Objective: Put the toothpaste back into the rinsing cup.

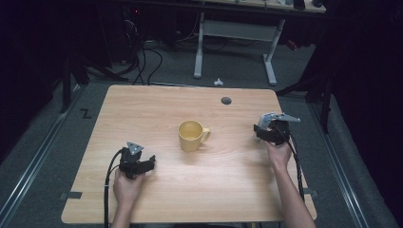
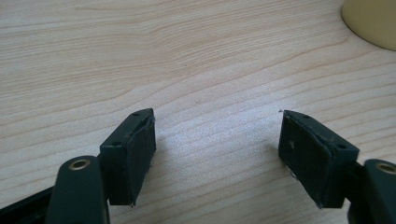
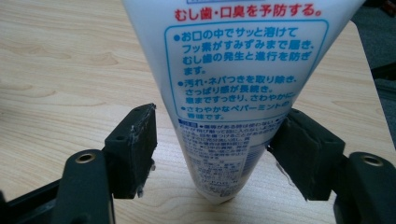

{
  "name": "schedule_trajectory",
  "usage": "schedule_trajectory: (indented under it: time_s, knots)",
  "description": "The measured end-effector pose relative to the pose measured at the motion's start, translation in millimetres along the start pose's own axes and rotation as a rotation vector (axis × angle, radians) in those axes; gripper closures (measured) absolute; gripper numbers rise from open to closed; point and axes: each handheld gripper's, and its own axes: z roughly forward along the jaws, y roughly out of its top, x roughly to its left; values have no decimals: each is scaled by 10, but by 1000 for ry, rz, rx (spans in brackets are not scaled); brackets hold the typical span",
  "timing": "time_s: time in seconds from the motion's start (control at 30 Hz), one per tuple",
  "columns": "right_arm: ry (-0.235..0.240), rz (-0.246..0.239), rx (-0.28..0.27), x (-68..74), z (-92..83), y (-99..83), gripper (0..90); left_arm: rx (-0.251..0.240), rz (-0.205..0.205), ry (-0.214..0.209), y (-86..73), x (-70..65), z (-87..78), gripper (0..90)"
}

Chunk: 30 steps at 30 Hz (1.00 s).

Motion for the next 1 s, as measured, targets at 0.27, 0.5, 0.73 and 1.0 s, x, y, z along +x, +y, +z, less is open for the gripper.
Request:
schedule_trajectory:
  time_s: [0.27,0.5,0.73,1.0]
  knots:
    - [-7,4,-1,-29,37,-26,398,0,-1,0,0,0,0,278]
    - [-30,-36,-8,-7,23,-27,449,0,-1,0,0,0,0,278]
    - [-4,-53,-8,-9,1,-36,499,0,-1,0,0,0,0,277]
    - [42,-79,8,11,-43,-39,557,-1,-1,0,0,0,1,277]
